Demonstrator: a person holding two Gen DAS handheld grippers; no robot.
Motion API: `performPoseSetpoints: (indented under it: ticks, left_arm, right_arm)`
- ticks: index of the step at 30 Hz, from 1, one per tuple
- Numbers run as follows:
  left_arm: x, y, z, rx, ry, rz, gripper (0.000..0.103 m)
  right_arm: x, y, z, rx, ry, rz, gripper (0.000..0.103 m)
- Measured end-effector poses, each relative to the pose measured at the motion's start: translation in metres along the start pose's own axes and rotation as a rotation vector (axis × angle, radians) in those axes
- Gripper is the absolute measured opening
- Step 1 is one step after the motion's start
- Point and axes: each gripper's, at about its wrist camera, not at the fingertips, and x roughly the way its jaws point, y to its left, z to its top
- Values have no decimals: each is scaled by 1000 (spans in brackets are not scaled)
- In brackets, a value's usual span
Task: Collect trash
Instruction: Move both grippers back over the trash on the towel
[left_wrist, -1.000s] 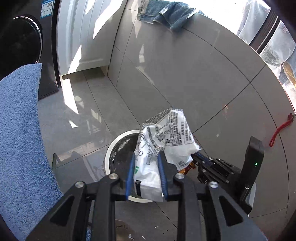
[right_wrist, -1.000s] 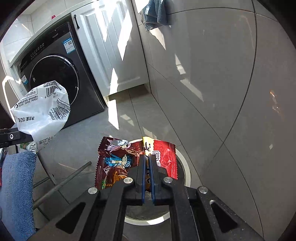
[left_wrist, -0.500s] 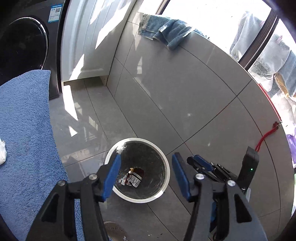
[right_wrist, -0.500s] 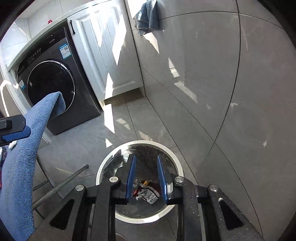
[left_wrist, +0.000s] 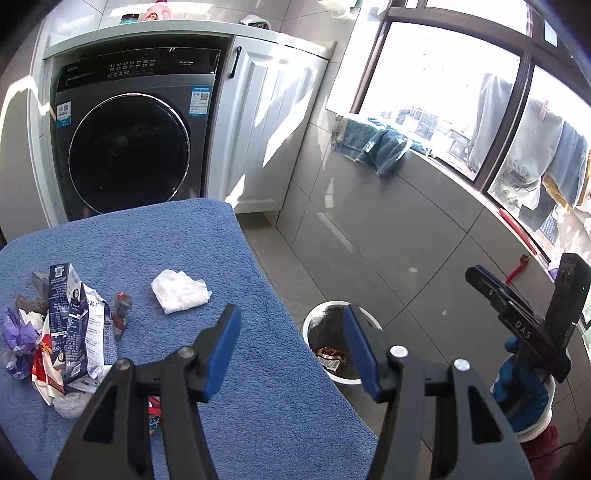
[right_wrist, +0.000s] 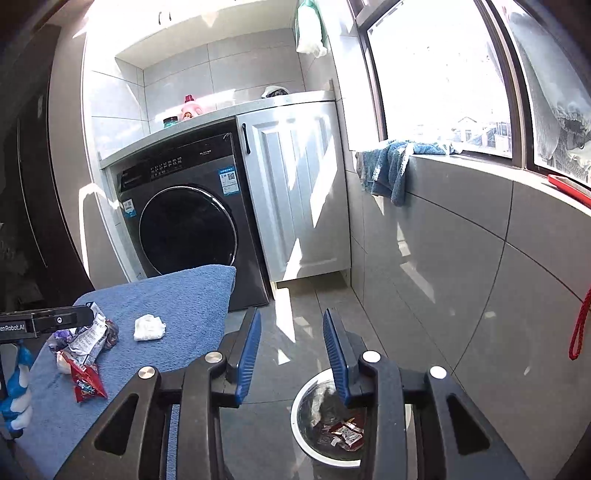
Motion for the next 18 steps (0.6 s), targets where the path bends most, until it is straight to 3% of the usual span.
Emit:
performPoseSetpoints:
  ticks: [2, 5, 9, 18]
  left_arm:
    - [-26, 24, -5, -23, -37, 37, 56]
    - [-66, 66, -17, -76, -94, 104, 67]
    - [-109, 120, -41, -140, -141, 172, 68]
    - [-148, 206, -89, -217, -127, 242, 68]
  right_arm:
    - [-5, 27, 7, -39, -12, 36, 39]
    - [-11, 70, 14, -96, -16, 95, 45]
    - [-4, 131, 15, -184, 15, 185, 53]
    - [51, 256, -22, -337, 177, 368, 56]
